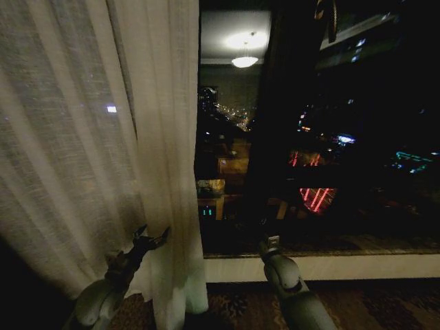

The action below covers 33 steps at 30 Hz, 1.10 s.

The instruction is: Open the curtains by pulling them apart, changing their state from closed to fully open.

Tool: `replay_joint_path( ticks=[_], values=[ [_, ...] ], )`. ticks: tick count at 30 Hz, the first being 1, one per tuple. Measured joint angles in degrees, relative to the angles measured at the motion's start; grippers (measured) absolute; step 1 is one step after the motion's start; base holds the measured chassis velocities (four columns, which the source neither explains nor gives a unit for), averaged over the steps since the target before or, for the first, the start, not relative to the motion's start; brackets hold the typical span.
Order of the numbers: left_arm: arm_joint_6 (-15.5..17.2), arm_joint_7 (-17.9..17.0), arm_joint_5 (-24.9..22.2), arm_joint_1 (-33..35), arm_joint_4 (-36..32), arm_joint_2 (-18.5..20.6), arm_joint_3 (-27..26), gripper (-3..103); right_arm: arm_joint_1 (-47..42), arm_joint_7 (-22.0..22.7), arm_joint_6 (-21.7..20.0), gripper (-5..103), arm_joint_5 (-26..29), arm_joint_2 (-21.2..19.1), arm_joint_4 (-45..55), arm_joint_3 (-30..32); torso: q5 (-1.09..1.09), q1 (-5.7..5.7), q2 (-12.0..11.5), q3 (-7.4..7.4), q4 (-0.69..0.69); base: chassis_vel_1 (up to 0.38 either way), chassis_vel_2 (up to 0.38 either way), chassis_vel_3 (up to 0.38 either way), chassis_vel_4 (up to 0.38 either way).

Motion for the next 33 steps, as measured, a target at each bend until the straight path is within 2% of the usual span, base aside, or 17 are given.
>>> replay_joint_path(
  ticks=[2,10,13,16,17,18,20,24,26,29,31,33],
  values=[
    [0.0,-1.0,-0.3,-3.6,2.0,0.5,2.2,100,0.2,0.0,0.0,100,0.0,0.0,-0.1,-0.1,0.00,0.00,0.0,0.00,0.00,0.000,0.000,0.000,0.000],
    [-0.3,-2.3,-0.5,-7.7,4.8,-0.4,5.2,101,0.2,-0.1,0.0,100,0.0,-0.2,-0.2,-0.1,0.00,0.00,0.0,0.00,0.01,0.000,0.000,0.000,0.000],
    [-0.9,-6.1,0.3,-9.8,6.3,-1.1,7.1,86,0.2,-0.1,0.0,100,-0.1,0.0,-0.5,-0.1,0.01,0.00,0.0,0.00,0.00,0.000,0.000,0.000,0.000],
    [-0.9,-7.3,0.4,-10.7,6.7,-1.2,7.7,80,0.3,-0.1,0.0,100,-0.2,0.2,-0.7,-0.2,0.00,0.00,0.0,0.00,0.00,0.000,0.000,0.000,0.000],
    [-0.9,-7.9,0.4,-11.2,7.1,-1.3,8.1,70,0.5,-0.1,0.0,100,-0.4,0.4,-1.0,-0.3,0.01,0.00,0.0,0.00,0.01,0.000,0.000,0.000,0.000],
    [-0.9,-8.0,0.4,-11.5,7.3,-1.3,8.3,64,0.6,-0.1,0.0,100,-0.5,0.5,-1.1,-0.4,0.01,0.00,0.0,0.00,0.00,0.000,0.000,0.000,0.000],
    [-0.9,-8.0,0.4,-11.7,7.5,-1.3,8.3,64,0.6,-0.1,0.0,100,-0.7,0.6,-1.2,-0.4,0.00,0.00,0.0,0.00,0.01,0.000,0.000,0.000,0.000],
    [-0.9,-8.1,0.3,-12.5,8.3,-1.4,8.6,42,1.0,-0.1,0.1,100,-1.2,1.1,-2.0,-0.5,0.01,0.00,0.0,0.00,0.01,0.000,0.000,0.000,0.000],
    [-0.9,-8.0,0.2,-12.5,8.4,-1.4,8.6,42,1.0,-0.1,0.1,100,-1.2,1.1,-2.1,-0.5,0.00,0.00,0.0,0.00,0.01,0.000,0.000,0.000,0.000],
    [-0.9,-8.0,0.1,-12.8,8.8,-1.6,8.5,27,1.4,-0.1,0.2,100,-1.3,1.4,-2.3,-0.5,0.01,0.00,0.0,0.00,0.01,0.000,0.000,0.000,0.000],
    [-0.9,-8.0,0.1,-12.9,8.9,-1.6,8.4,27,1.4,-0.1,0.2,100,-1.3,1.4,-2.4,-0.5,0.00,0.00,0.0,0.00,0.00,0.000,0.000,0.000,0.000],
    [-0.9,-8.1,0.1,-12.9,9.0,-2.0,7.6,15,1.5,-0.1,0.1,100,-1.3,1.6,-2.4,-0.5,0.00,0.00,0.0,0.00,0.00,0.000,0.000,0.000,0.000]
  ],
)
